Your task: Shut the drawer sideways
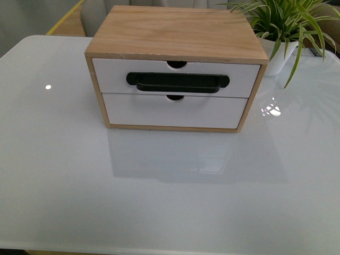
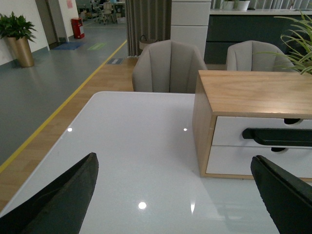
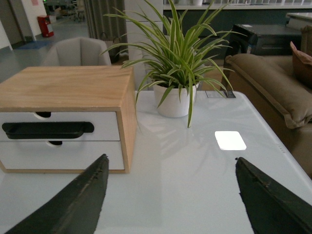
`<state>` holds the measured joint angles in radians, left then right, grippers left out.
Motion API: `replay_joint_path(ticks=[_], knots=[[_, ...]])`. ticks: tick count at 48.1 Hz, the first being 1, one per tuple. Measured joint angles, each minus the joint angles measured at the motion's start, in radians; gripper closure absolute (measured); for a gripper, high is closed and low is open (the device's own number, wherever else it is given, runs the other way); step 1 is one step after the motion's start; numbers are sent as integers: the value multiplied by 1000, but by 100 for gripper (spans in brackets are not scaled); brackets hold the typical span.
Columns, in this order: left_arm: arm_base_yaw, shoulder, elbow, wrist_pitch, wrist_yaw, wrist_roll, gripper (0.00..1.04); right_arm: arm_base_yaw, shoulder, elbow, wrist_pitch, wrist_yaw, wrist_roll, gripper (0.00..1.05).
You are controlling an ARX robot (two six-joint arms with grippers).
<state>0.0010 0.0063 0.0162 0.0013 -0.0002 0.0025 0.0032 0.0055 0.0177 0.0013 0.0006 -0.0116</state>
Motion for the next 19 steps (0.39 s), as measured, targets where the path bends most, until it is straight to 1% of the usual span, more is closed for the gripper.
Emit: replay_joint_path(ticks=[2, 3, 5, 9, 19], knots=[[0, 0, 0, 0, 0, 0, 9, 0, 0, 0, 0, 0, 0, 19], [0, 0, 0, 0, 0, 0, 9, 0, 0, 0, 0, 0, 0, 14], [0, 0, 0, 0, 0, 0, 9, 0, 0, 0, 0, 0, 2, 7], [0, 0, 0, 0, 0, 0, 9, 0, 0, 0, 0, 0, 1, 9], [0, 0, 0, 0, 0, 0, 9, 0, 0, 0, 0, 0, 1, 9]])
